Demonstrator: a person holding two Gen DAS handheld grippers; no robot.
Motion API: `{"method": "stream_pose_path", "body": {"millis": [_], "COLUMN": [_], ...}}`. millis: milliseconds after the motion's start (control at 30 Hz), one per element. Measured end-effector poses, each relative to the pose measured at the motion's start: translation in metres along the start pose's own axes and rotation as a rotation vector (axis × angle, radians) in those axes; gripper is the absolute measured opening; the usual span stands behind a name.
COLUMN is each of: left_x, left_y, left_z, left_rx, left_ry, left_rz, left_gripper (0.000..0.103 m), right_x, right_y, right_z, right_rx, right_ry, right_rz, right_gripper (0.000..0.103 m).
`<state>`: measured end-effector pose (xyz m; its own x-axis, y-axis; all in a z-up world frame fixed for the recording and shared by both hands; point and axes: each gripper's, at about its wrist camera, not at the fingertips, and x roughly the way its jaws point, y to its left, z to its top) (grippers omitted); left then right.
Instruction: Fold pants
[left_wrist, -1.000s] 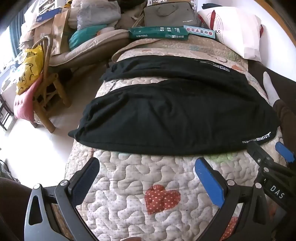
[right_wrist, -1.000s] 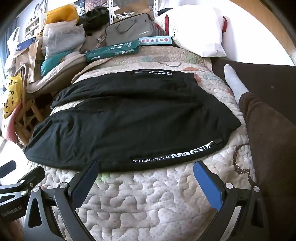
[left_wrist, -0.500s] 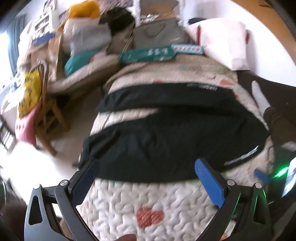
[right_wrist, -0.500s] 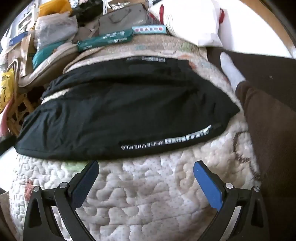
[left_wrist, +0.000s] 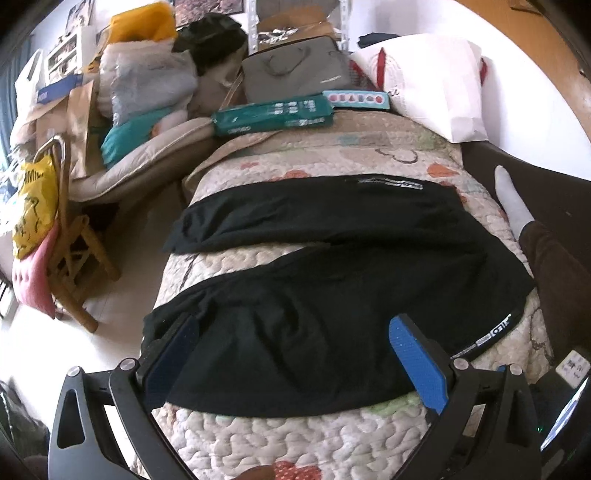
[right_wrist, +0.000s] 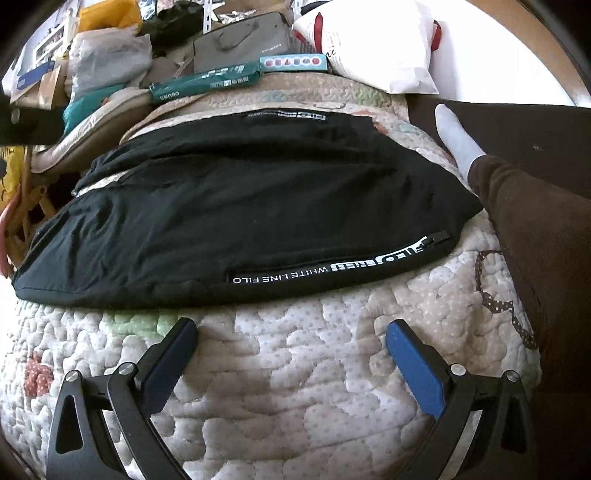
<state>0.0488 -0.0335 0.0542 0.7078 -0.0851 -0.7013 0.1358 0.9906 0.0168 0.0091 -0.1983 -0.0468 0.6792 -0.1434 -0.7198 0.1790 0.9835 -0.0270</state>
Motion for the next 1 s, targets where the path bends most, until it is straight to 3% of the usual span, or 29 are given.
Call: {"method": "stream_pose_path", "body": {"millis": [200,300,700,1000], "left_x": [-0.008,-0.012,-0.001,-0.003], "left_y": [0.000,-0.003,0.001,0.002], "left_z": [0.003,-0.002,-0.005,-0.009], "left_rx": [-0.048,-0.023,-0.026,-0.029], "left_ry": [0.031,0.015,0.091,0.078], "left_rz": [-0.085,-0.059,-0.037,-0.013], "left_gripper": [0.103,0.103,0.103,0.103], "right_x": [0.000,0.000,-0.001,-0.001], "right_y": [0.001,0.001,0.000,0.000], "right_z": [-0.001,-0.001,0.000,0.000], "right_rx": [0.000,-0.001,-0.001,0.000], "right_ry": [0.003,0.003,0.004,0.004], "right_rz": [-0.001,-0.001,0.000,0.000], "right_gripper": [0.103,0.103,0.103,0.103]}}
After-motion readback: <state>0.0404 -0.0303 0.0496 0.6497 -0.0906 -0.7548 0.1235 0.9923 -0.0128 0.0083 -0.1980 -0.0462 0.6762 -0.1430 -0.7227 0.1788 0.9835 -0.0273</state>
